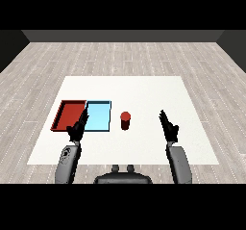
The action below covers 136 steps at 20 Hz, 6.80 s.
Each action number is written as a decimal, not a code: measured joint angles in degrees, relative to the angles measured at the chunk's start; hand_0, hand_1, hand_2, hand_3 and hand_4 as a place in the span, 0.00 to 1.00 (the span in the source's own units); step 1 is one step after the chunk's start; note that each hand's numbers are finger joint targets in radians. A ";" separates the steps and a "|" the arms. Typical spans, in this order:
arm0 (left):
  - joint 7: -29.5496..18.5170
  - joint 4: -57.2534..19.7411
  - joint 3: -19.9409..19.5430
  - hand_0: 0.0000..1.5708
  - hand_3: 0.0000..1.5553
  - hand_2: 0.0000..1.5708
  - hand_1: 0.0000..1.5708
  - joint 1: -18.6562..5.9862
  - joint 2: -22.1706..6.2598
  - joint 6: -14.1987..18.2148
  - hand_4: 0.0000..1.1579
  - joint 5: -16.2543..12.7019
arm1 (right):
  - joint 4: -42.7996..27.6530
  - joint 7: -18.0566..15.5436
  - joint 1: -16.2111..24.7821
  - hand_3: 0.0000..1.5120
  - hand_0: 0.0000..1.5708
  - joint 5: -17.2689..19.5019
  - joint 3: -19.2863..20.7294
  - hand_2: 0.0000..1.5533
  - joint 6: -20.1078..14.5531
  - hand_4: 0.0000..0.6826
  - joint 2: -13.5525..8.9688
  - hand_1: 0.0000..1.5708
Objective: Pick the red can and put it in the red box
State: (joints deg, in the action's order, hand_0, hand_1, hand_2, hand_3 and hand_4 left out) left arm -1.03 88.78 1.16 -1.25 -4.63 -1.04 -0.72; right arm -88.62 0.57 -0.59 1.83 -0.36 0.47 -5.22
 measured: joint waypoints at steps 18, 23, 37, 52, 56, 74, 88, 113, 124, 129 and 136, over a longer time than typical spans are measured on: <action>-19.13 1.71 -4.61 0.00 0.00 0.00 0.00 -1.56 1.21 -1.76 0.00 -2.27 | 3.82 -19.56 -4.35 0.00 0.00 -2.70 2.51 0.00 1.63 0.00 2.87 0.00; -21.88 2.75 -4.31 0.00 0.00 0.00 0.00 0.47 1.68 -2.42 0.00 -2.49 | 4.22 -19.51 -5.38 0.00 0.00 -2.89 2.28 0.00 1.30 0.00 3.31 0.00; -22.60 2.60 -4.37 0.00 0.00 0.00 0.00 0.29 1.89 -2.85 0.00 -4.32 | 9.70 -17.75 -9.44 0.00 0.00 -5.65 -3.02 0.00 -2.76 0.00 4.97 0.00; -23.20 1.40 -5.35 0.00 0.00 0.00 0.00 -0.30 1.67 -3.58 0.00 -5.46 | 27.55 -24.32 -18.60 0.00 0.00 -15.16 -10.96 0.00 -7.87 0.00 5.21 0.00; -21.35 3.41 -4.92 0.00 0.00 0.00 0.00 -0.41 1.94 -2.80 0.00 -5.84 | 31.12 -25.92 -20.49 0.00 0.00 -18.16 -11.94 0.00 -7.80 0.00 5.22 0.00; -22.51 2.14 -5.21 0.00 0.00 0.00 0.00 -0.87 1.78 -2.44 0.00 -4.58 | 47.07 -33.11 -29.13 0.00 0.00 -31.28 -19.82 0.00 -8.82 0.00 5.22 0.00; -22.35 3.46 -4.38 0.00 0.00 0.00 0.00 0.15 2.50 -1.95 0.00 -4.27 | 57.72 -37.99 -37.79 0.00 0.00 -44.80 -29.47 0.00 -8.56 0.00 5.22 0.00; -21.96 4.05 -4.60 0.00 0.00 0.00 0.00 0.15 2.36 -1.58 0.00 -4.23 | 62.32 -38.41 -43.90 0.92 0.94 -57.96 -42.55 0.93 -25.29 0.87 5.23 0.94; -21.61 3.03 -2.29 0.00 0.00 0.00 0.00 -1.04 3.30 -1.66 0.00 -3.01 | 54.88 -37.90 -45.11 0.91 0.90 -51.86 -43.17 0.92 -30.89 0.90 4.32 0.90; -20.37 2.61 -0.58 0.00 0.00 0.00 0.00 -2.20 3.79 -1.18 0.00 -1.85 | 45.32 -35.12 -43.74 0.92 0.93 -47.61 -41.99 0.93 -34.43 0.97 1.00 0.93; -16.73 3.64 5.93 0.00 0.00 0.00 0.00 -1.57 4.32 1.91 0.00 -1.50 | 33.05 -31.42 -40.46 0.91 0.92 -42.38 -40.66 0.92 -36.75 0.96 -2.57 0.92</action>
State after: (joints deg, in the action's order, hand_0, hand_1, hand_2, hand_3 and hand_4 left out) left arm -17.77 92.42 7.09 -2.82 -0.31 0.87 -2.22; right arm -55.57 -30.85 -41.05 -40.55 -41.01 -36.28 -7.80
